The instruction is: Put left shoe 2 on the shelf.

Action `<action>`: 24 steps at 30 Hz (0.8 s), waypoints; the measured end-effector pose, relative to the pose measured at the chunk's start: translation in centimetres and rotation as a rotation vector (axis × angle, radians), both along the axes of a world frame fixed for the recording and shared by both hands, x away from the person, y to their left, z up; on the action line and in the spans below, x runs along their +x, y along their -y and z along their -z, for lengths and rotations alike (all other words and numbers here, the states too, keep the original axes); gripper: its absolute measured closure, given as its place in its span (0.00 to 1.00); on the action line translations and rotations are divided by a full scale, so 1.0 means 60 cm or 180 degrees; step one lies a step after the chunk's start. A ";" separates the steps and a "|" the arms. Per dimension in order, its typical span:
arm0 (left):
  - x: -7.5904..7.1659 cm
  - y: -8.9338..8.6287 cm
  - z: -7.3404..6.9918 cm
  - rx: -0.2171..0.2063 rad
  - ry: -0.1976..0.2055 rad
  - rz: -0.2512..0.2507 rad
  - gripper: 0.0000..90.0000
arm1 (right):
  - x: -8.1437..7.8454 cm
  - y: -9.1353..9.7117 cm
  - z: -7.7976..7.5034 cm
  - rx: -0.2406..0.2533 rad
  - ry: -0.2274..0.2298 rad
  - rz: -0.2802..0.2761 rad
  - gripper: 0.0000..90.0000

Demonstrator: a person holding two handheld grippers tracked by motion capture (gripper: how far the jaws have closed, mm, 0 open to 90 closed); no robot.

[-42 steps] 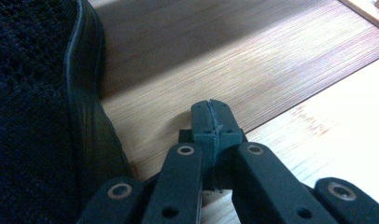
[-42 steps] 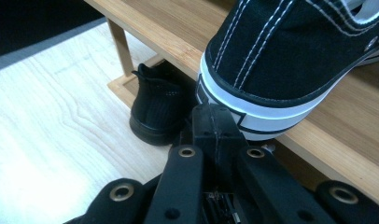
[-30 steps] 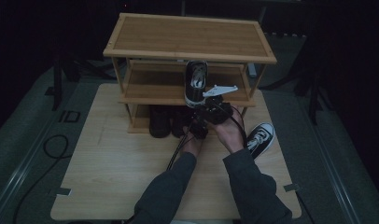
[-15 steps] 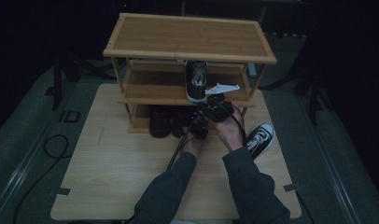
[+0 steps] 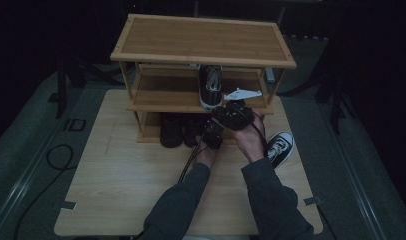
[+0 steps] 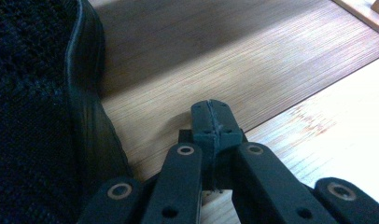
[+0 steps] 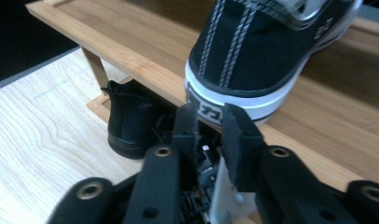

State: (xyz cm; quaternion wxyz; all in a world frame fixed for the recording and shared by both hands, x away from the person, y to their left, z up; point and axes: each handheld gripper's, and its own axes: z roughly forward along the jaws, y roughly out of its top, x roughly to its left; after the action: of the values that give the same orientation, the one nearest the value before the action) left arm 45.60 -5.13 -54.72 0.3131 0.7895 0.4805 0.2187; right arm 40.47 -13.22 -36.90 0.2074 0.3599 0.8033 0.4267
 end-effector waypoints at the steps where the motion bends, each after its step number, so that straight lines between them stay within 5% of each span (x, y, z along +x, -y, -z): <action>1: 0.000 -0.002 -0.001 0.0058 0.0016 -0.0020 1.00 | -0.002 0.005 -0.003 -0.0005 0.0018 0.0005 0.83; 14: 0.001 -0.003 -0.001 0.0031 -0.0005 -0.0033 1.00 | -0.042 0.062 -0.020 -0.0036 0.0089 0.0072 0.73; 20: 0.001 -0.003 0.000 0.0027 -0.0003 -0.0033 1.00 | -0.060 0.092 0.002 -0.0018 -0.0024 0.0164 0.73; 21: 0.001 0.001 0.002 -0.0095 0.0046 -0.0096 1.00 | -0.061 0.096 0.007 -0.0005 -0.0052 0.0177 0.73; 22: 0.001 -0.003 0.000 0.0032 -0.0001 -0.0038 1.00 | -0.061 0.099 0.011 -0.0009 -0.0072 0.0187 0.73; 24: 0.001 -0.004 0.000 0.0009 -0.0007 0.0000 1.00 | -0.061 0.105 0.018 -0.0034 -0.0111 0.0217 0.73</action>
State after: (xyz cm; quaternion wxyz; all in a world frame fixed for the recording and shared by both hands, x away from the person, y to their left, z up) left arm 45.67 -4.91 -54.74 0.3114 0.7902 0.4805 0.2185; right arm 36.80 -19.52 -37.98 0.2097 0.3932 0.7964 0.4088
